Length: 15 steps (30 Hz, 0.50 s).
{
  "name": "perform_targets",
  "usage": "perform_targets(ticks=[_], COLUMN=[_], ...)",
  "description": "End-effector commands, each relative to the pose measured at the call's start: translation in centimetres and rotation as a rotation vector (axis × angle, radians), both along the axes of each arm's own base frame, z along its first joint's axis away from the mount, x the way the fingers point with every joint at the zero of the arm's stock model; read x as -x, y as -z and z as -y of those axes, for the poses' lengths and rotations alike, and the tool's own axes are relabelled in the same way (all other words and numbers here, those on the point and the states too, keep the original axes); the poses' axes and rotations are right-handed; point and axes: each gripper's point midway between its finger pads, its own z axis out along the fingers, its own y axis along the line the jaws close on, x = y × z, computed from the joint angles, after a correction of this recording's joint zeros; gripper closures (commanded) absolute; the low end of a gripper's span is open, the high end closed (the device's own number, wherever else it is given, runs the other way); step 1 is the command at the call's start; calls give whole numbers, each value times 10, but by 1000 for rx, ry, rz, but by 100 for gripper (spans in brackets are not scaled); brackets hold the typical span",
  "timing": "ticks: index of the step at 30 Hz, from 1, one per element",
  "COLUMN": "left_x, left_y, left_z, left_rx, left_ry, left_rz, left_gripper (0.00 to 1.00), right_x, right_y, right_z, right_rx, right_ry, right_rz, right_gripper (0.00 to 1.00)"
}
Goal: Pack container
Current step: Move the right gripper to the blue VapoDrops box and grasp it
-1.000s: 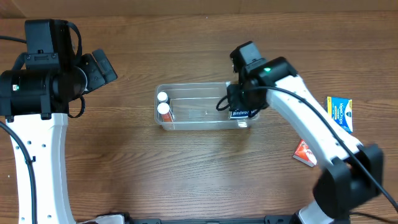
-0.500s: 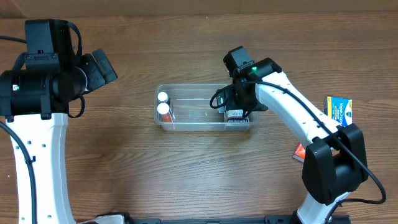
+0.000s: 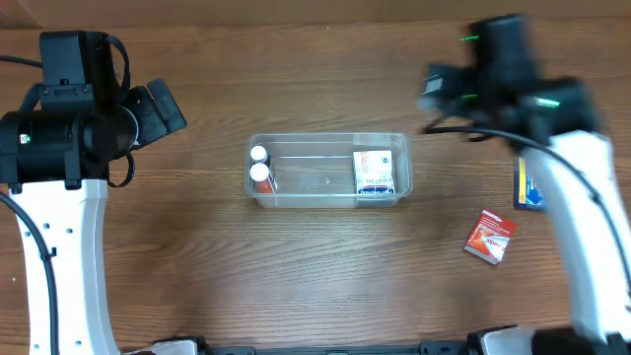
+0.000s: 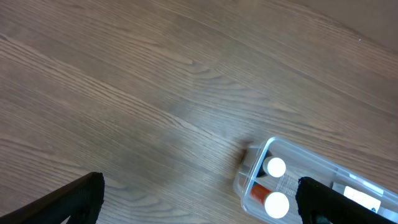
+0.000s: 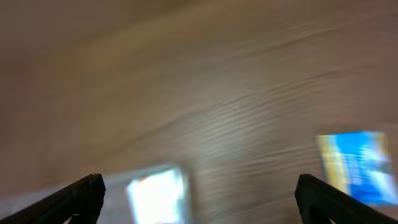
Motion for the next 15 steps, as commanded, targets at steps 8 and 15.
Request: perform_targets(ticks=[8, 15], left_x=[0, 0], left_y=[-1, -1], left_z=[-2, -5], left_rx=[-13, -24], left_ry=[9, 2], left_rz=[1, 1], left_gripper=[0, 0], right_x=[18, 14], right_y=[116, 209], right_z=[170, 188], right_rx=[74, 28], right_ry=[123, 91], right_rz=[-357, -570], right_gripper=[0, 0])
